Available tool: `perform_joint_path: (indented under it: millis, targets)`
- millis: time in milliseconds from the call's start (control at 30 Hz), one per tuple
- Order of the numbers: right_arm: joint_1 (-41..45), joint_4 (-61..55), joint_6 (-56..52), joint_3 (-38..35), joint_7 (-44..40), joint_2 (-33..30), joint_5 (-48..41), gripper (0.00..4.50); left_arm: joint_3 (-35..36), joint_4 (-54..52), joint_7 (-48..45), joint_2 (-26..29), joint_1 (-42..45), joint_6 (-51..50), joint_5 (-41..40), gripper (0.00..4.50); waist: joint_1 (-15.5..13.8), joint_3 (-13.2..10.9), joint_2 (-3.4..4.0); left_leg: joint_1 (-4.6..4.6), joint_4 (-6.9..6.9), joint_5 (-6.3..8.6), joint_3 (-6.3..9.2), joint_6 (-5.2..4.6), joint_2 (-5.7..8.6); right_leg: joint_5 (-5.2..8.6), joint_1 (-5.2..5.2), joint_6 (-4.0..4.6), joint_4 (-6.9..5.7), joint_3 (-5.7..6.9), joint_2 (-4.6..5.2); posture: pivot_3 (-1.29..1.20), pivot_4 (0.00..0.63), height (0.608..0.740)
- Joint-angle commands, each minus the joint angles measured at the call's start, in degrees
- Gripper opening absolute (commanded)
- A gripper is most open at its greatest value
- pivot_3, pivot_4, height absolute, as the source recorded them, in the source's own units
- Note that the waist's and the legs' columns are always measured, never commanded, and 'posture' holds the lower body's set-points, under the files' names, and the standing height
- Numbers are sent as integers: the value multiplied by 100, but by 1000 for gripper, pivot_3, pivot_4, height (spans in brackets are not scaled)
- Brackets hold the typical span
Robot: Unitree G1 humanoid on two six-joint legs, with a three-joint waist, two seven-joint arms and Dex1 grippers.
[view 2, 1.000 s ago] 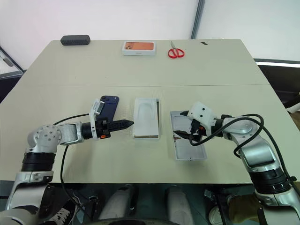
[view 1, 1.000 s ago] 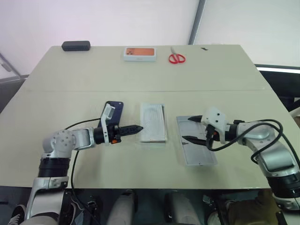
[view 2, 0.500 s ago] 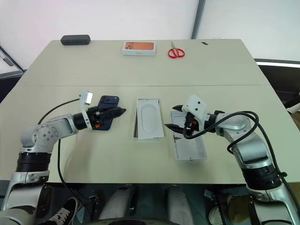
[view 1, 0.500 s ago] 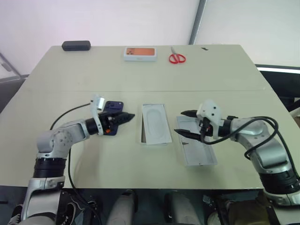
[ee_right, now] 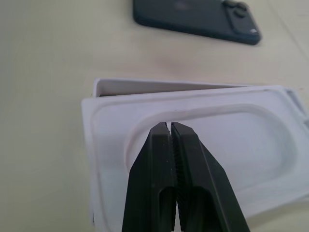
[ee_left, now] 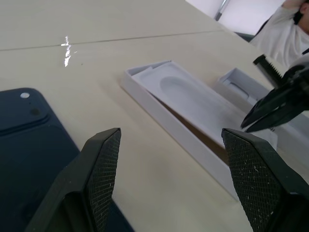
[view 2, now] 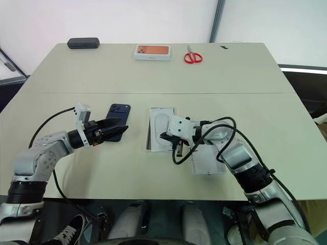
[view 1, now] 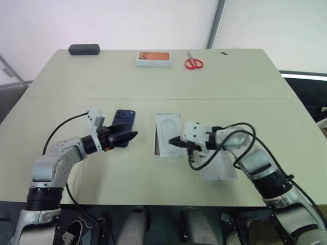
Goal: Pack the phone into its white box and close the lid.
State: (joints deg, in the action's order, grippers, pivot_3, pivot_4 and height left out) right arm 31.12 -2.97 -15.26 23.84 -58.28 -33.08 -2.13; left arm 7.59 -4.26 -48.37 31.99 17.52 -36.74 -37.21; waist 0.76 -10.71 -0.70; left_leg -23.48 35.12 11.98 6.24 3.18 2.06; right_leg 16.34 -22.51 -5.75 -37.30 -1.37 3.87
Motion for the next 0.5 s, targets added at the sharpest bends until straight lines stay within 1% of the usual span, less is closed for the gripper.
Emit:
perform_joint_path:
  millis: [33, 267, 500]
  targets:
    - [202, 119, 220, 99, -273, 81, 58, 140, 220, -419, 205, -102, -153, -82, -221, 3530, 17, 0, 0, 0, -1, 0, -1, 0, 0, 0, -1, -1, 0, 0, 0, 0, 150, 740]
    - [561, 465, 379, 207, -505, 401, 176, 140, 342, -542, 464, -127, -299, -108, -236, 3530, 33, 0, 0, 5, -1, 0, 3, 0, -4, -2, -6, 3, -12, 1, -19, 0, 150, 740]
    - [870, 964, 479, 128, -461, 692, 233, 140, 373, -638, 685, -185, -290, -128, -235, 3530, 9, 0, 0, 3, 0, 0, 3, 0, -1, -2, -3, 3, -10, 1, -9, 0, 150, 740]
